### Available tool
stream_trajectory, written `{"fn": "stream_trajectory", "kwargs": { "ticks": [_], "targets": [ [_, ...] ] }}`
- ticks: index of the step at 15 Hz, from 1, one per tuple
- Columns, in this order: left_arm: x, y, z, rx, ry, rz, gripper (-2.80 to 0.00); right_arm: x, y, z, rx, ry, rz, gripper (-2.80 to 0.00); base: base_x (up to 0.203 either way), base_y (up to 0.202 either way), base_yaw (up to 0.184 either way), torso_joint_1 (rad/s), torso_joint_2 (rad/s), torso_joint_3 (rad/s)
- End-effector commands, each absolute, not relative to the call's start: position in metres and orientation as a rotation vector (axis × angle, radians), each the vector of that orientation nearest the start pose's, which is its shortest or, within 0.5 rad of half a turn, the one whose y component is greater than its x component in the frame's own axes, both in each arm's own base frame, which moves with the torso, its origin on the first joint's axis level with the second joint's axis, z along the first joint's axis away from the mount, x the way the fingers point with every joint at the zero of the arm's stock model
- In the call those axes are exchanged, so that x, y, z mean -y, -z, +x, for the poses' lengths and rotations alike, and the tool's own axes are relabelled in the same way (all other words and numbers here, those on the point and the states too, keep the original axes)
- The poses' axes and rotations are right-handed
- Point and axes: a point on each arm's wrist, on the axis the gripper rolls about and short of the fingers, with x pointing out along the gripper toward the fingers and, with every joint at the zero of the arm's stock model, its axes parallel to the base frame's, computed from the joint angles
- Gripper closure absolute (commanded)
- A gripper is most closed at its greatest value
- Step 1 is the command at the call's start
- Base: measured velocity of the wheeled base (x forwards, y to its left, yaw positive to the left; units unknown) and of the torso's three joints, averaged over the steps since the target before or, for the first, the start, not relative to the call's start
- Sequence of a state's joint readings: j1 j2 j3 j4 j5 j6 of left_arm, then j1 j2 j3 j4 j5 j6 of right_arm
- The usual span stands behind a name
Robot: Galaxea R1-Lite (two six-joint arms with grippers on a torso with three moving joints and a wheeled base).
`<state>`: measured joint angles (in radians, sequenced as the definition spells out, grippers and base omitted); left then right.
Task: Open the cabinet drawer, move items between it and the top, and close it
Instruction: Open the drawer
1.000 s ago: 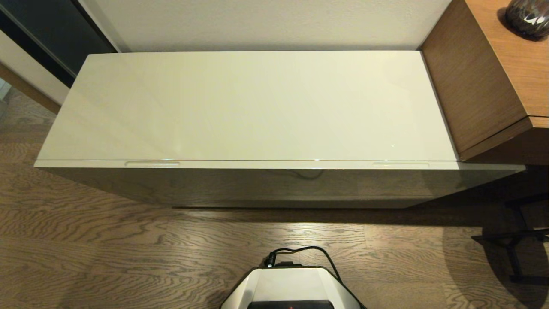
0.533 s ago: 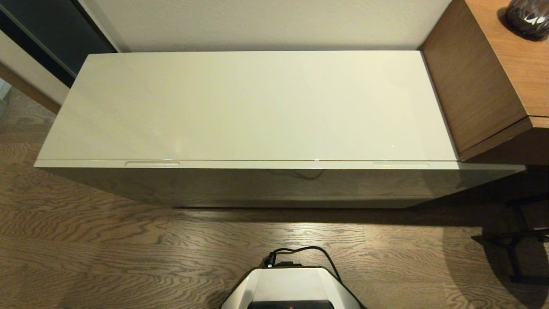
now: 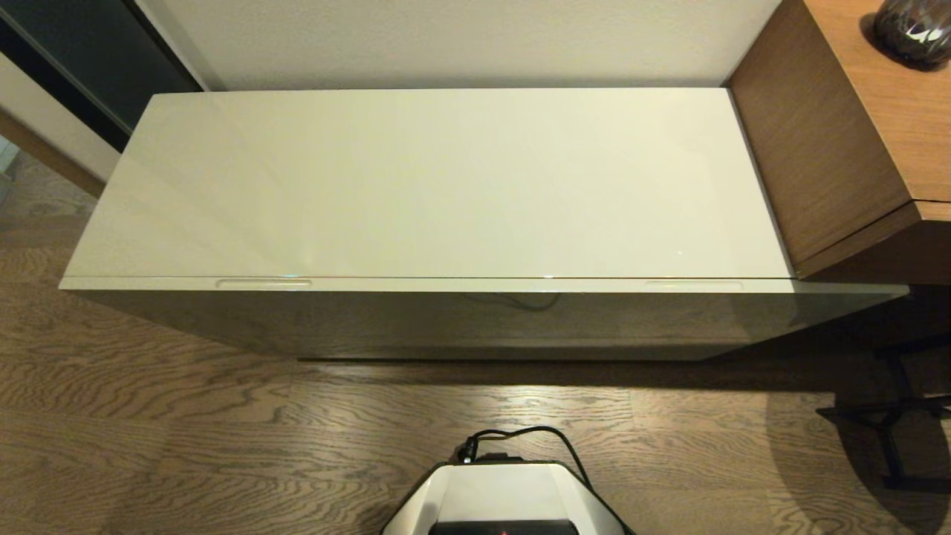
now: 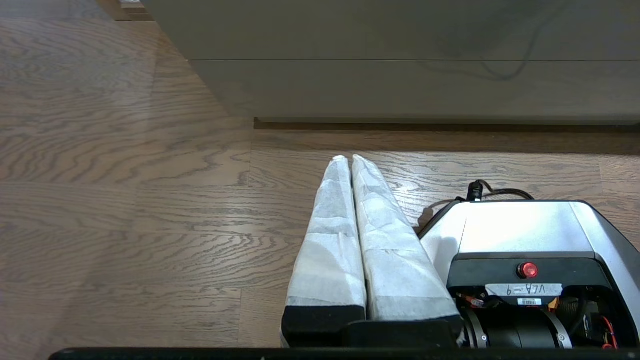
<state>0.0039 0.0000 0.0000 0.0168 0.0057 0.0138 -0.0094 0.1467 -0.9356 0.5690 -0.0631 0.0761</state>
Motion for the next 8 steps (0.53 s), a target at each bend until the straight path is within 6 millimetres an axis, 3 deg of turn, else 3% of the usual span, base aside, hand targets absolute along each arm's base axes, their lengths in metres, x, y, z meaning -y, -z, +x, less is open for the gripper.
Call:
{"fn": "stream_trajectory", "kwargs": {
  "ticks": [1,3,6,8],
  "targets": [
    [0.0,-0.074,-0.023,-0.018,-0.011,0.014,0.0,-0.001,-0.293,-0.08,-0.048,0.084,0.215,0.0,0.0,0.0,0.0,0.0,0.0,0.0],
    [0.0,-0.074,-0.023,-0.018,-0.011,0.014,0.0,-0.004,-0.3,-0.051,-0.259,-0.021,0.307,0.0,0.0,0.0,0.0,0.0,0.0,0.0],
    [0.0,-0.074,-0.023,-0.018,-0.011,0.014,0.0,-0.007,-0.278,-0.014,-0.504,-0.166,0.398,0.0,0.0,0.0,0.0,0.0,0.0,0.0],
    [0.0,-0.074,-0.023,-0.018,-0.011,0.014,0.0,-0.005,-0.266,0.039,-0.638,-0.164,0.436,0.0,0.0,0.0,0.0,0.0,0.0,0.0]
  ]
}}
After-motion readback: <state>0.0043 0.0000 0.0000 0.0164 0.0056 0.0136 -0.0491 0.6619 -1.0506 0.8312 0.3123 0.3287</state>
